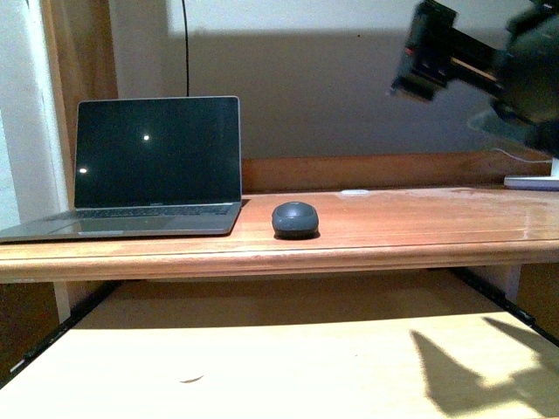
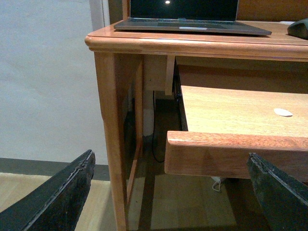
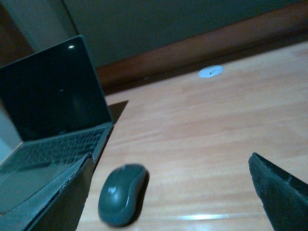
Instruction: Place mouse
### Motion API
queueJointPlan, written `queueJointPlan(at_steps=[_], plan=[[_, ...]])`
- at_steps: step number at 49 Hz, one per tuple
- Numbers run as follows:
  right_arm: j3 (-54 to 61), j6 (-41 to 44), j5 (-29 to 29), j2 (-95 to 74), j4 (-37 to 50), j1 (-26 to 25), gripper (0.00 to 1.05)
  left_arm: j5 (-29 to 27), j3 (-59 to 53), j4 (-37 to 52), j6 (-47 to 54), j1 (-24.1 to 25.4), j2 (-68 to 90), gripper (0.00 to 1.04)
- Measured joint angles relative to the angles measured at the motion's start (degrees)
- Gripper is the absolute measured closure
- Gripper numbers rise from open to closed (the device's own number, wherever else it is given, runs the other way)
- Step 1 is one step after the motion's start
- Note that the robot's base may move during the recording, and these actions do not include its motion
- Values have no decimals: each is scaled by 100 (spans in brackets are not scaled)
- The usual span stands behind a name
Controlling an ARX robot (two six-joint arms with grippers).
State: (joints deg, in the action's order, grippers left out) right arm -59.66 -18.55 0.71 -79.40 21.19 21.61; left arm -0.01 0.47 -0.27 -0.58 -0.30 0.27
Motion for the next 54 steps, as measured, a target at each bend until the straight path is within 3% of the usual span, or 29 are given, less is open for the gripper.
queueJointPlan(at_steps=[7,17,24,36,54], plan=[[1639,81,1045,1091,319,-509,7,0,0,0,0,0,0,8],[3386,374,2164,2487,76,-1169,7,0,0,0,0,0,0,8],[4113,688,2577,3132,-358,-1322,7,0,0,0,0,0,0,8],[4771,1152,2430,3152,-404,-951,7,0,0,0,0,0,0,8],[4411,1121,1486,1438,1054,-188,7,0,0,0,0,0,0,8]])
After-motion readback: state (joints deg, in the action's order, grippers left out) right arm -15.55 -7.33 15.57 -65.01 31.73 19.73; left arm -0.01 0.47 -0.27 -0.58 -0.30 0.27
